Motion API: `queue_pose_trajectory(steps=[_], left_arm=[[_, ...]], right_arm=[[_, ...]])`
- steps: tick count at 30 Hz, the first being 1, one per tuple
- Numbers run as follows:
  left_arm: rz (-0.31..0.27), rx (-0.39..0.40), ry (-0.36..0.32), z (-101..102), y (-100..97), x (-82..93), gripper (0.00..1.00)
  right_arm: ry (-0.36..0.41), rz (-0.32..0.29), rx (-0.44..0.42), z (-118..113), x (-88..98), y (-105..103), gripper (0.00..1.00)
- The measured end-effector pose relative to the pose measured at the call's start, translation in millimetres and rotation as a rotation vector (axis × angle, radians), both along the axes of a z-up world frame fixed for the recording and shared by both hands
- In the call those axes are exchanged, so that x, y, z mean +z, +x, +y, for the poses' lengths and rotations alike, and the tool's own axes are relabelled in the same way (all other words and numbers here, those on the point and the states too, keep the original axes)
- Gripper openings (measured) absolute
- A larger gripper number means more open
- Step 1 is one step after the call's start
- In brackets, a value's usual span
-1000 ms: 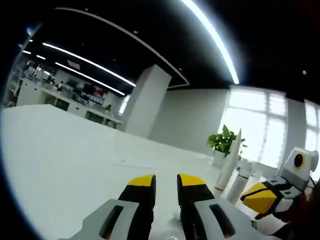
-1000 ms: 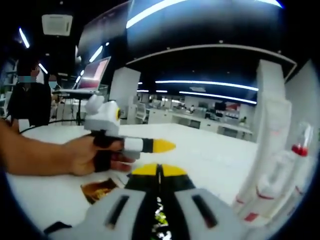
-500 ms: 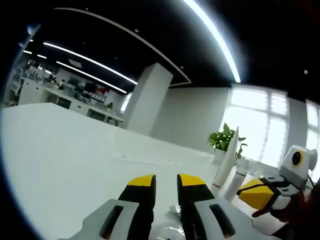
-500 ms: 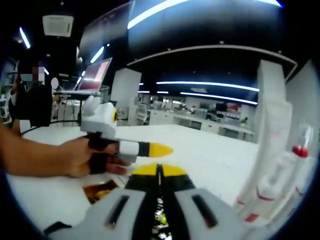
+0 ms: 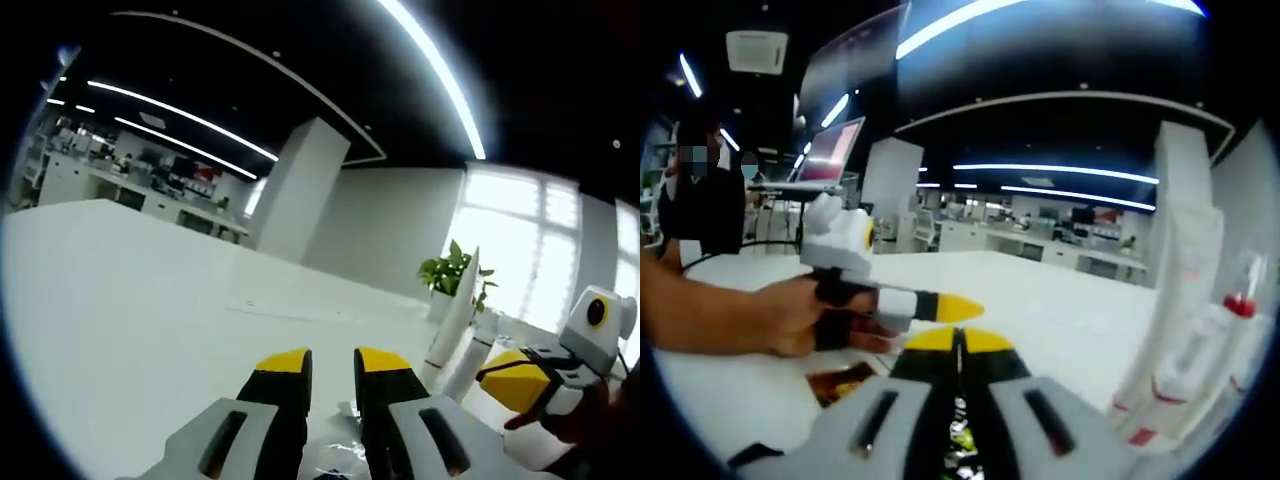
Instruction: Arrange the skincare products in the storage area until every visible bottle or jar stands upright without overlapping.
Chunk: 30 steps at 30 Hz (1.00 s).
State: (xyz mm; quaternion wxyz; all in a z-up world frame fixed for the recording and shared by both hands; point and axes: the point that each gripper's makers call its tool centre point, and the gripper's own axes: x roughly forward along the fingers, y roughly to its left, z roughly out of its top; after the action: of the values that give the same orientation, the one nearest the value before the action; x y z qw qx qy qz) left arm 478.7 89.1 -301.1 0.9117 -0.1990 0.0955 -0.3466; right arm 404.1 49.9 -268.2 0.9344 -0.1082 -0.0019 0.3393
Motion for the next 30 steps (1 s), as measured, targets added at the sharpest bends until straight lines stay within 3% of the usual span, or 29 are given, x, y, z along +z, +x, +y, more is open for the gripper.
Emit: queue_pose_trajectory(steps=[12, 20, 30], left_arm=[[0.007, 0.001, -0.002, 1, -0.2, -1.0, 0.16], [-0.032, 0.006, 0.004, 2, -2.6, 3.2, 0.16], [-0.063, 0.037, -0.005, 16, -20.9, 7.8, 0.23]], right_arm=[[-0.001, -0.002, 0.0, 0, 0.3, -1, 0.0], [0.005, -0.013, 0.003, 0, 5.1, -2, 0.0], [0.032, -0.042, -0.001, -4, 19.2, -5, 0.14]])
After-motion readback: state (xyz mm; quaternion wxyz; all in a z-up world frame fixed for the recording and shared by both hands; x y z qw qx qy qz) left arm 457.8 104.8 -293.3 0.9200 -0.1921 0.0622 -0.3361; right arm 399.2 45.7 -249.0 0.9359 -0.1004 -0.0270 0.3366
